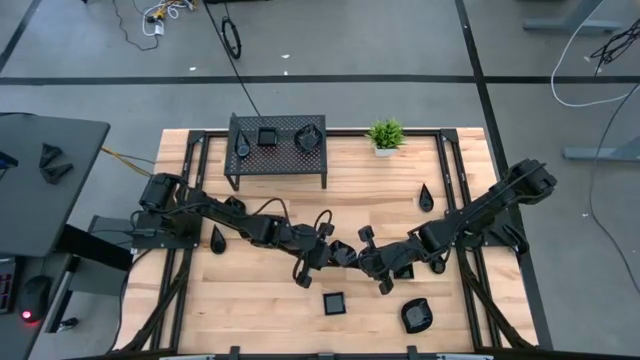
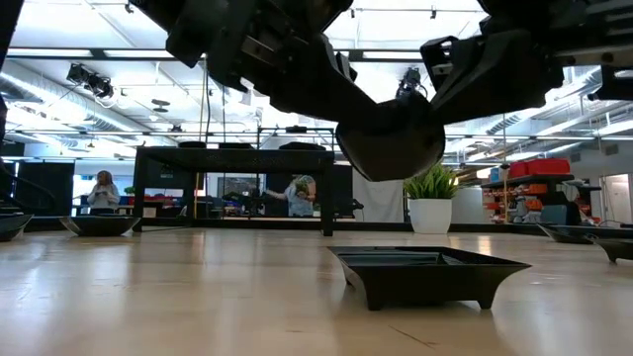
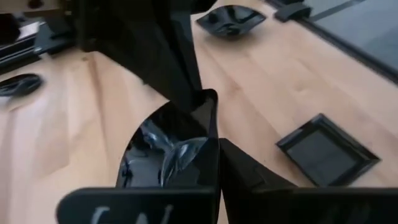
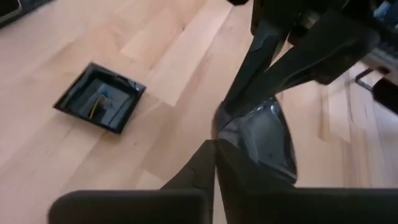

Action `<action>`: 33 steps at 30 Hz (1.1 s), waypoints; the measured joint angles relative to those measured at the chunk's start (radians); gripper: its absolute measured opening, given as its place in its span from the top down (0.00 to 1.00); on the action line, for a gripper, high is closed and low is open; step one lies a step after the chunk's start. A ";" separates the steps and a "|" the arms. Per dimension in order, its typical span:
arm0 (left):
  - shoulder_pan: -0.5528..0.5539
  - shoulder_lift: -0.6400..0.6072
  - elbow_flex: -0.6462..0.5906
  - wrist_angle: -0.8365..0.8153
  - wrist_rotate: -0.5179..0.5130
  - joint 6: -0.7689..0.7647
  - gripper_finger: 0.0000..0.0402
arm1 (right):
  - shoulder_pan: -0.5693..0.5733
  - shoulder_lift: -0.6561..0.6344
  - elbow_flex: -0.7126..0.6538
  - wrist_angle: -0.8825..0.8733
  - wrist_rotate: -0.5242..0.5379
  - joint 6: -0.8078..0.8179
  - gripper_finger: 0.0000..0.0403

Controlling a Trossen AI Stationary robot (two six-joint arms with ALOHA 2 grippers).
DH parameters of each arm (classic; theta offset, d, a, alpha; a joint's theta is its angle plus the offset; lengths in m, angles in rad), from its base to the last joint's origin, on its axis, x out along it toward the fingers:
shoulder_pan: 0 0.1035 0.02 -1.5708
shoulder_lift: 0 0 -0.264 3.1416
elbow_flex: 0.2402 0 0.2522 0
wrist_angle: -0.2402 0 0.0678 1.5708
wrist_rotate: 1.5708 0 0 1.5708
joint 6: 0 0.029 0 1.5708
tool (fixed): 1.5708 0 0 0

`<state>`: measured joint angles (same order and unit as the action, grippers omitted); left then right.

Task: Pick & Place Mini shaped plates
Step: Stack the black leaf shaped plate on top of the black leaf shaped plates on the shelf

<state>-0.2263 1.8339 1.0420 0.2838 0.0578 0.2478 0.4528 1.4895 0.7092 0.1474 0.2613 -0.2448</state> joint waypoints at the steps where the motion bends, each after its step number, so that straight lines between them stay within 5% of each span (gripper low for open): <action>1: 0.000 0.000 0.000 0.001 0.016 0.000 0.98 | 0.000 0.000 0.000 0.011 -0.001 0.000 0.94; 15: -0.014 -0.012 0.000 -0.007 0.067 0.048 0.99 | 0.052 -0.090 -0.001 0.100 0.010 0.042 0.66; 33: -0.013 -0.018 0.000 -0.005 0.023 0.044 0.99 | 0.195 -0.182 -0.001 0.122 0.203 0.079 0.75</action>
<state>-0.2394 1.8156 1.0423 0.2787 0.0806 0.2920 0.6480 1.3071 0.7086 0.2695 0.4639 -0.1654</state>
